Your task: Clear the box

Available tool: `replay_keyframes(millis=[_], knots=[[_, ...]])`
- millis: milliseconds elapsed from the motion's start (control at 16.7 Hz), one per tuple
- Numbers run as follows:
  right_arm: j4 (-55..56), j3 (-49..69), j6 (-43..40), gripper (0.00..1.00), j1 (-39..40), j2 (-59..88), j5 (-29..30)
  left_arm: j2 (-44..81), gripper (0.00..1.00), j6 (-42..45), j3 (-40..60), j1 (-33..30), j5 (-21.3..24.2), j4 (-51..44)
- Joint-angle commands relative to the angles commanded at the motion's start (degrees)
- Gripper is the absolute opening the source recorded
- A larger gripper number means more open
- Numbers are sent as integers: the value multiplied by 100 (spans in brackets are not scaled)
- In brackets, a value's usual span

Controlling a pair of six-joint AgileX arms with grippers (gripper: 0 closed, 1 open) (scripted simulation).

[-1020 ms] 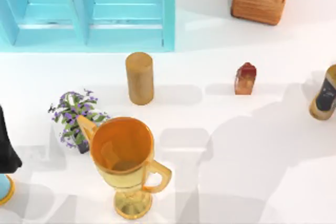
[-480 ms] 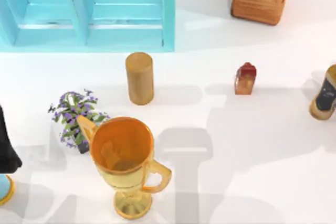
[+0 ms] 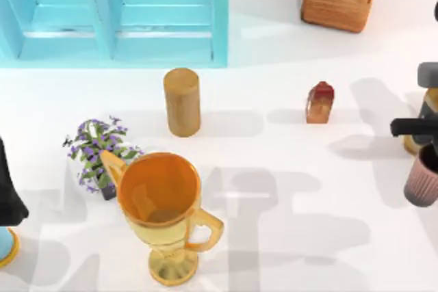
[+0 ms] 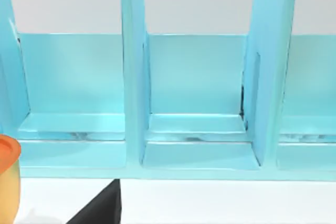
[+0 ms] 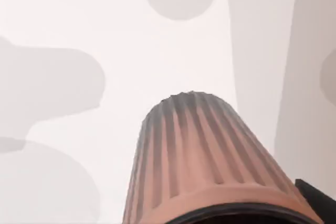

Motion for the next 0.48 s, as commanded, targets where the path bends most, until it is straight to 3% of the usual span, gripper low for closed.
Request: replay_keyframes(millis=[240, 480], knots=[[620, -1133, 1153, 0, 1209, -482, 181, 0, 100, 0, 0, 0, 0, 0], [845, -1393, 1412, 0, 1486, -711, 240, 0, 100, 0, 0, 0, 0, 0]])
